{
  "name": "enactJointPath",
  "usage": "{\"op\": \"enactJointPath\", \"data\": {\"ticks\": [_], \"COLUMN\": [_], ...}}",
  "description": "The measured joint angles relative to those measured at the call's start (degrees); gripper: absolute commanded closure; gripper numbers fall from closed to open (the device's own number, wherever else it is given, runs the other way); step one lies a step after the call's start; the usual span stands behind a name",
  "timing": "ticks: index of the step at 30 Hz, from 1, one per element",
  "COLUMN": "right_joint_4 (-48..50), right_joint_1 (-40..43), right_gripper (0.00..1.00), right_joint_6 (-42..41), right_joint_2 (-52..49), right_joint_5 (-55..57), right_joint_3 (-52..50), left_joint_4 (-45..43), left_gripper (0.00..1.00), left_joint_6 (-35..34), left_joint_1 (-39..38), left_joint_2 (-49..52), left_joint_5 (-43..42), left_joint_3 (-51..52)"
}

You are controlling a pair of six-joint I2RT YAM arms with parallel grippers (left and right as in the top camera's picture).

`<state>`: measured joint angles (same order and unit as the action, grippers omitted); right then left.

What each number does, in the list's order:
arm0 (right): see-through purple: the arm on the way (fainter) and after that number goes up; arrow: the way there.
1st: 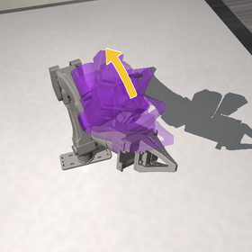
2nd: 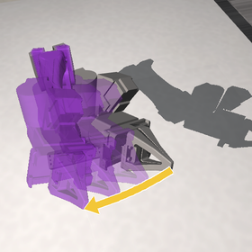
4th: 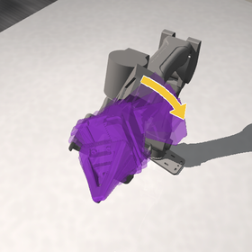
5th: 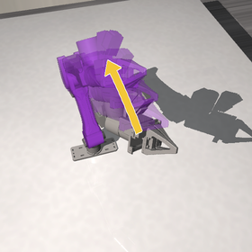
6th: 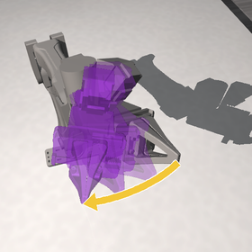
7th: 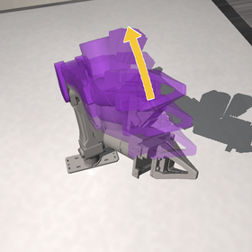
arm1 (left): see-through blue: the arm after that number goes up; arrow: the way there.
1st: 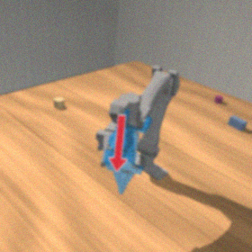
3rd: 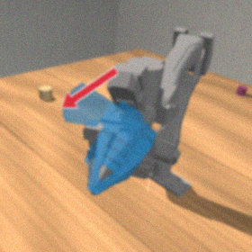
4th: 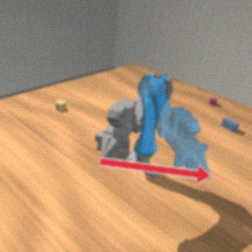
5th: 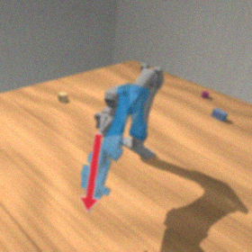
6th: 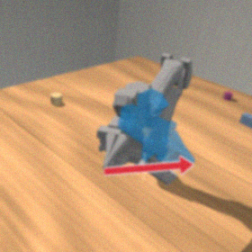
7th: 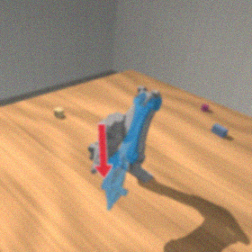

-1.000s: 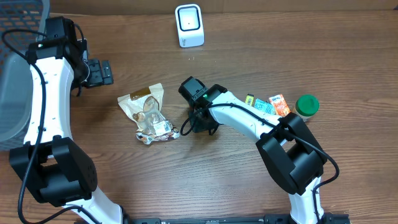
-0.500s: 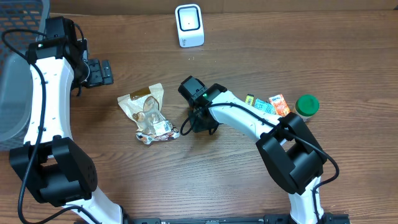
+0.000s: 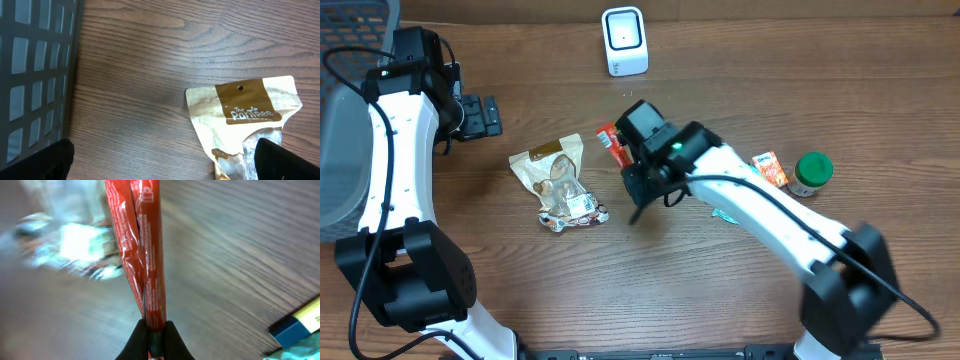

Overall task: Scan the item barcode
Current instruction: 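Carry the red meat sticks up to the white scanner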

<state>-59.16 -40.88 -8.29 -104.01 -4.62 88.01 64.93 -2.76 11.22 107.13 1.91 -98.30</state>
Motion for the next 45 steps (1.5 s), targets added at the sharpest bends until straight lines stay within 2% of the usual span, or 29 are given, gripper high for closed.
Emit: {"op": "enactJointPath", "data": {"ticks": [7, 9, 14, 22, 27, 37, 45], "right_joint_4": [-6.36, -6.40, -5.81, -5.11, -2.89, 2.95, 3.13], "right_joint_1": [0.00, 0.00, 0.02, 0.00, 0.00, 0.02, 0.02], "right_gripper": [0.96, 0.96, 0.96, 0.96, 0.96, 0.97, 0.97], "right_joint_6": [19.93, 23.12, 27.10, 28.57, 26.25, 21.38, 27.17], "right_joint_2": [2.80, 2.80, 2.80, 2.80, 2.80, 2.71, 2.34], "right_joint_5": [-14.16, -16.11, -18.40, -16.20, -10.12, 14.53, 34.51], "right_joint_3": [0.50, 0.50, 0.50, 0.50, 0.50, 1.62, 18.10], "left_joint_4": [0.00, 0.00, -0.02, 0.00, 0.00, 0.00, -0.02], "left_gripper": [0.00, 0.00, 0.00, 0.00, 0.00, 0.00, 0.00], "left_joint_6": [0.00, -0.02, 0.00, 0.00, 0.00, -0.02, -0.02], "left_joint_1": [0.00, 0.00, 0.00, 0.00, 0.00, 0.00, 0.00], "left_joint_2": [0.00, 0.00, 0.00, 0.00, 0.00, 0.00, 0.00], "left_joint_5": [-0.02, 0.00, -0.02, -0.02, -0.02, -0.02, 0.00], "left_joint_3": [0.00, 0.00, 0.00, 0.00, 0.00, 0.00, 0.00]}}
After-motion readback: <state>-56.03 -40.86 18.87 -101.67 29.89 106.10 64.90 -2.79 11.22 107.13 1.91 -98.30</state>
